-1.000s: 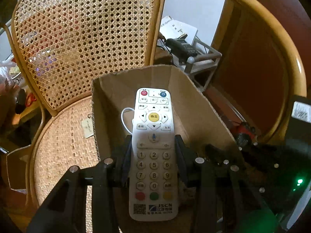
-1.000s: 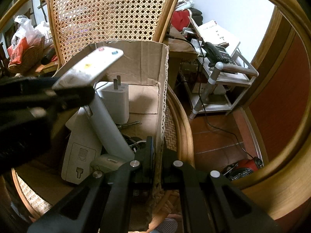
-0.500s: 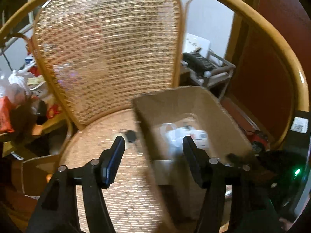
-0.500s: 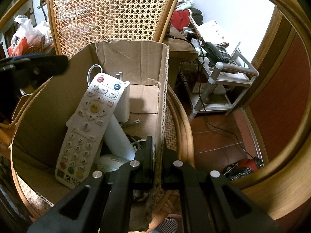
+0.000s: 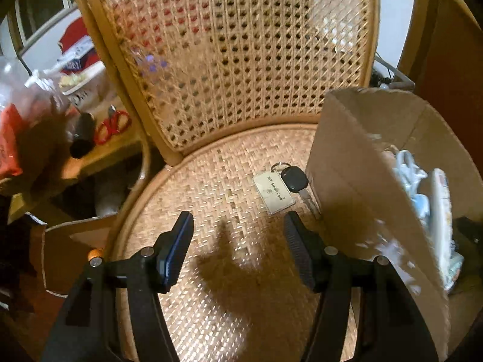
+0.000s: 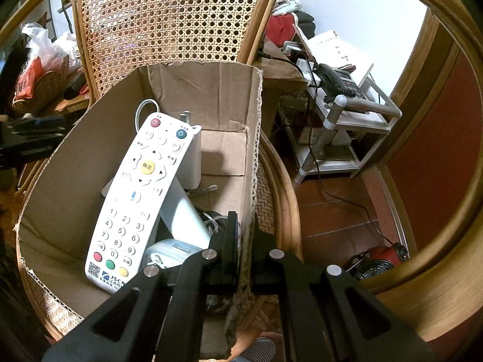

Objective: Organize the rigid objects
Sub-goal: 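Grasp the key with the white tag on the seat with the left gripper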

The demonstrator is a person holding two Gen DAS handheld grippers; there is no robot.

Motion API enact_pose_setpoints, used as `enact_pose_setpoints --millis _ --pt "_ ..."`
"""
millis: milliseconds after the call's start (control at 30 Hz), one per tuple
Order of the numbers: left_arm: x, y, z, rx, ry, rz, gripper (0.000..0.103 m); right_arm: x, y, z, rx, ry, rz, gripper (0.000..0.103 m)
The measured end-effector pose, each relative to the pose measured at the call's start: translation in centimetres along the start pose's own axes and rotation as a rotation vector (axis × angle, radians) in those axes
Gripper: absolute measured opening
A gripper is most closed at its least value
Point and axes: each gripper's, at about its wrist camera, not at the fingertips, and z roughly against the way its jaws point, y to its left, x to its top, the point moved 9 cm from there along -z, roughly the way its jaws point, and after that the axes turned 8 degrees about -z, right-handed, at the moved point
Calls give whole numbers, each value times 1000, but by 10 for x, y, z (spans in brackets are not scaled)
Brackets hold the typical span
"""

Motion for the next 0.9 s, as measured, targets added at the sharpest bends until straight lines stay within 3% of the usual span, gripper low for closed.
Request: enact_pose_setpoints --millis 467,667,900 --pt "37 -13 -71 -44 39 -20 60 -3 1 0 3 1 8 7" --pt "37 -14 -83 -58 37 -14 62 -3 1 1 4 0 9 7" --pt "14 0 -78 -7 58 -11 63 -3 1 1 4 0 9 7"
